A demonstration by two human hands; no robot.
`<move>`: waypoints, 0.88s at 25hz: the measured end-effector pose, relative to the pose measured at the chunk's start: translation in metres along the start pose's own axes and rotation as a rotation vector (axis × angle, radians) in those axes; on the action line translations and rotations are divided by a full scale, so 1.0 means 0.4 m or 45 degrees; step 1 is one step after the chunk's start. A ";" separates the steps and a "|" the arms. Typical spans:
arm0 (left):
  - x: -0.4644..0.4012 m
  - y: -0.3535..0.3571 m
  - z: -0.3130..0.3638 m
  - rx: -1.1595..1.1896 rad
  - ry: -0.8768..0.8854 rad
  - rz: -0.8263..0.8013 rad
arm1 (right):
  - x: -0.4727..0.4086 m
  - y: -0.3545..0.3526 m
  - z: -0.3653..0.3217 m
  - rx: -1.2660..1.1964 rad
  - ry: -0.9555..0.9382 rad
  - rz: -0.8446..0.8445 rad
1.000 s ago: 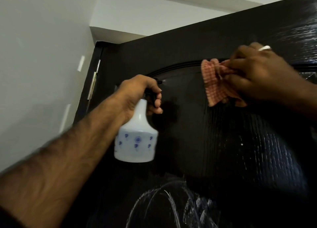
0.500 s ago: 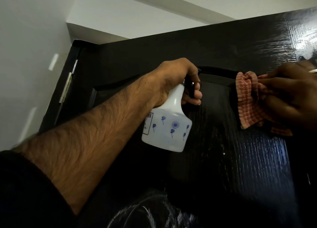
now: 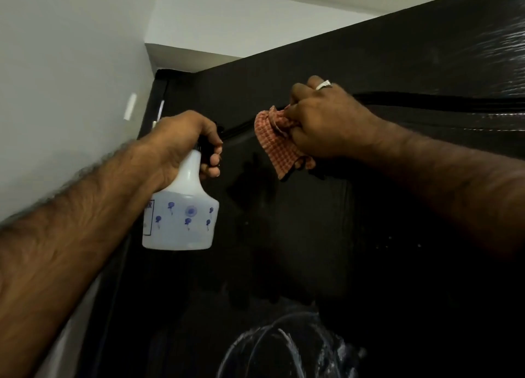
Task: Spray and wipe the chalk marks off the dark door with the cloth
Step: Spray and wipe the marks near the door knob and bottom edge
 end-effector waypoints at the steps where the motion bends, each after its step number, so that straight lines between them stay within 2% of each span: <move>1: 0.000 -0.033 -0.016 -0.051 -0.004 0.026 | -0.030 0.025 -0.030 -0.011 -0.033 -0.017; 6: 0.024 -0.122 -0.046 -0.150 0.021 0.125 | -0.128 0.126 -0.200 -0.070 -0.137 -0.115; 9: 0.047 -0.107 -0.028 -0.138 0.034 0.109 | -0.136 0.138 -0.223 -0.106 -0.183 -0.187; 11: 0.066 -0.068 -0.004 -0.127 0.057 0.050 | -0.103 0.108 -0.164 -0.129 -0.157 -0.156; 15: 0.111 0.064 0.050 -0.073 0.068 -0.123 | 0.053 -0.002 0.058 -0.079 0.045 0.030; 17: 0.136 0.152 0.081 0.002 0.077 -0.228 | 0.157 -0.070 0.149 -0.023 0.109 0.020; 22: 0.243 0.367 0.137 0.127 0.078 -0.507 | 0.412 -0.213 0.234 0.147 0.340 0.053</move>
Point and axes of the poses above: each hand's wrist, its own x-axis away from the middle knuckle, its own y-axis out of the palm, z = x × y, the point moved 1 cm from there along -x, towards the middle knuckle, and after that the axes turned 11 degrees about z, right-handed, at the moved point
